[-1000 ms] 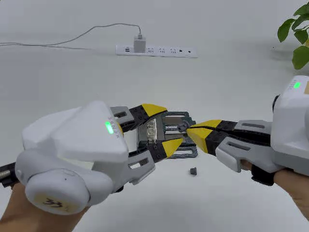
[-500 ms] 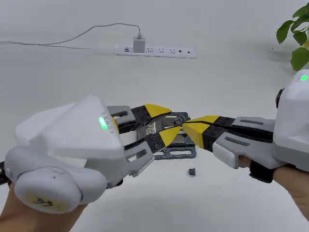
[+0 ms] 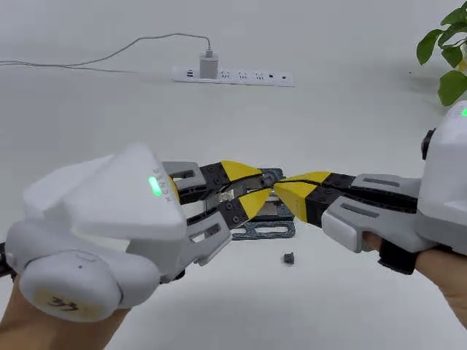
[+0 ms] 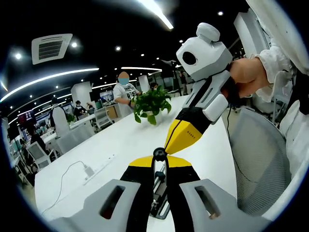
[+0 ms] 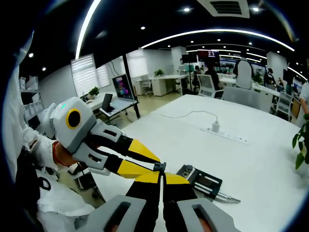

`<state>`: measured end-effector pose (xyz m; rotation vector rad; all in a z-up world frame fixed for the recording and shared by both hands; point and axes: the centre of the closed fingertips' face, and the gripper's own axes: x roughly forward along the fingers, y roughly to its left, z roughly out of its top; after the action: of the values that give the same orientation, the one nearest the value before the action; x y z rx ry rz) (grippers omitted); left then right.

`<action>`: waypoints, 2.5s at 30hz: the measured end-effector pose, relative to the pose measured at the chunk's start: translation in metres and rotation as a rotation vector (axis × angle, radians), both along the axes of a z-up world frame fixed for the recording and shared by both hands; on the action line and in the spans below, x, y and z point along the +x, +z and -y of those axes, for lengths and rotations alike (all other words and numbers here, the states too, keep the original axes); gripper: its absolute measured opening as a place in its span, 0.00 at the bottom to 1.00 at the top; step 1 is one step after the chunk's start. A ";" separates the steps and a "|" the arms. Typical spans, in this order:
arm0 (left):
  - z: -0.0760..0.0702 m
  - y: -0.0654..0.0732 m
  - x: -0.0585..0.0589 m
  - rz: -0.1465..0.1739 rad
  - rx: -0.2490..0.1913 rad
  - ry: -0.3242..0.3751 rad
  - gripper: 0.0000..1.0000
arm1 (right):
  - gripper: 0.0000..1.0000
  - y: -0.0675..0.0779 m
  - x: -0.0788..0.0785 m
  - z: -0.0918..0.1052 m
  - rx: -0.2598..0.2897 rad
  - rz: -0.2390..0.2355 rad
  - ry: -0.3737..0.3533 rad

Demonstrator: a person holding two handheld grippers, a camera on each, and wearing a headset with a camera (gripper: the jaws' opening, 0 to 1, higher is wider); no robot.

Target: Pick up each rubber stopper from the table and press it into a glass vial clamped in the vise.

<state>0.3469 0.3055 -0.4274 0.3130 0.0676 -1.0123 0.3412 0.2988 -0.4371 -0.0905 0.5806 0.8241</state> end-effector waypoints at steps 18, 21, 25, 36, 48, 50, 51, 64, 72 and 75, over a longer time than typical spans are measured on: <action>-0.002 0.005 0.000 -0.084 -0.085 -0.010 0.04 | 0.00 0.003 -0.001 -0.002 0.006 0.000 0.017; -0.002 0.005 0.000 -0.098 -0.101 -0.014 0.03 | 0.00 0.004 -0.001 -0.001 0.004 0.005 0.023; -0.002 0.005 0.000 -0.106 -0.106 -0.022 0.03 | 0.00 0.005 -0.001 -0.002 -0.007 0.016 0.039; -0.003 0.007 0.000 -0.117 -0.128 -0.037 0.03 | 0.00 0.008 -0.002 -0.001 -0.010 0.032 0.074; -0.008 0.031 -0.006 -0.239 -0.281 -0.153 0.03 | 0.09 0.060 -0.008 0.005 0.149 0.080 0.235; -0.010 0.039 -0.008 -0.286 -0.342 -0.185 0.03 | 0.09 0.066 -0.012 0.005 0.182 0.059 0.275; -0.011 0.042 -0.009 -0.301 -0.362 -0.202 0.03 | 0.09 0.070 -0.013 0.005 0.199 0.062 0.292; -0.011 0.073 -0.030 -0.378 -0.477 -0.360 0.03 | 0.14 0.086 -0.031 -0.005 0.280 0.045 0.444; -0.009 0.090 -0.038 -0.398 -0.539 -0.418 0.03 | 0.14 0.097 -0.038 -0.011 0.337 0.049 0.485; -0.009 0.094 -0.040 -0.401 -0.558 -0.430 0.03 | 0.13 0.100 -0.040 -0.012 0.352 0.052 0.496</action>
<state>0.3072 0.3148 -0.3330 -0.4068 0.0789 -1.4600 0.3013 0.3107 -0.3371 0.0705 0.3577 1.3911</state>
